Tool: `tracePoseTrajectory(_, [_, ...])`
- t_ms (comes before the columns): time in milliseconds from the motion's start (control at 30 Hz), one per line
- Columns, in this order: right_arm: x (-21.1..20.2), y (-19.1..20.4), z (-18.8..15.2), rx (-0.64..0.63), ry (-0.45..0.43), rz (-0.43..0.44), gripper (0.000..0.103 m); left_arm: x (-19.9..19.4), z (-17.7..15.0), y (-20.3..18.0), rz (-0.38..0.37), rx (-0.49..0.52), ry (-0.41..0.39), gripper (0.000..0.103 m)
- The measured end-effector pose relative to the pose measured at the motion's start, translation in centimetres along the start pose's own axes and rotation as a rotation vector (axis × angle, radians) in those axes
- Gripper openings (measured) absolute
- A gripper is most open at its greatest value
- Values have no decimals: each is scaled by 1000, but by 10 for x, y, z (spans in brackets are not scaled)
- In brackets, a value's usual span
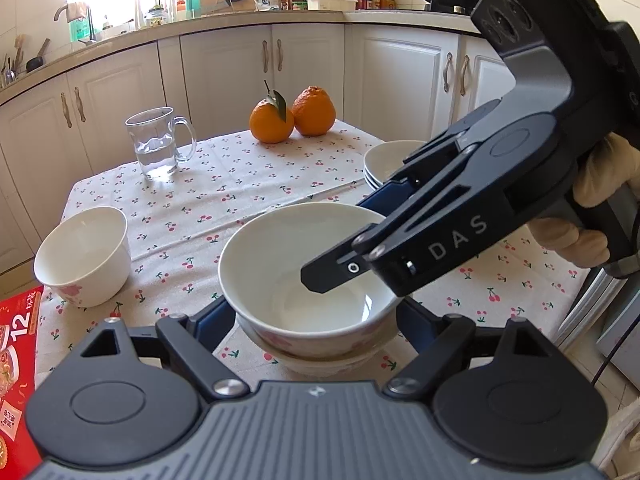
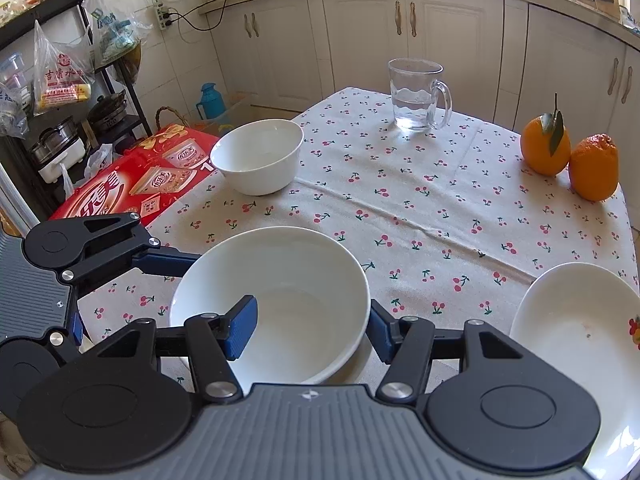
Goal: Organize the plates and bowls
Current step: 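Lower the bowl into the placed bowl and open the right gripper, then move the right tool to the last white pink-flowered bowl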
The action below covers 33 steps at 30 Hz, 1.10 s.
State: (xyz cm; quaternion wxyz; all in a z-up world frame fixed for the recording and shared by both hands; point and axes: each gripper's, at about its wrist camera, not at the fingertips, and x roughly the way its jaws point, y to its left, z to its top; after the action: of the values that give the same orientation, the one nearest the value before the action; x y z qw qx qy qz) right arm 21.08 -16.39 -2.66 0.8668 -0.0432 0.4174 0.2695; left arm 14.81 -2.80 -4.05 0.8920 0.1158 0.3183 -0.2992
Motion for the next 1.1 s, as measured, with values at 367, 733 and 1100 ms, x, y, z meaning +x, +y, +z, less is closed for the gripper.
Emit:
tracePoseTrajectory(367, [0,3,-1,-17,-3,-15,65,0,-1,1,-7,-9,0,89])
tracePoseTrajectory(733, [-8,8,1,-43,-35,-31,99,-5,-4,3,1,0,-4,99])
tracePoseTrajectory(1100, [-18,10,-2,-48,-47,-57,103,-23,-10,12,22,-6,-27,99])
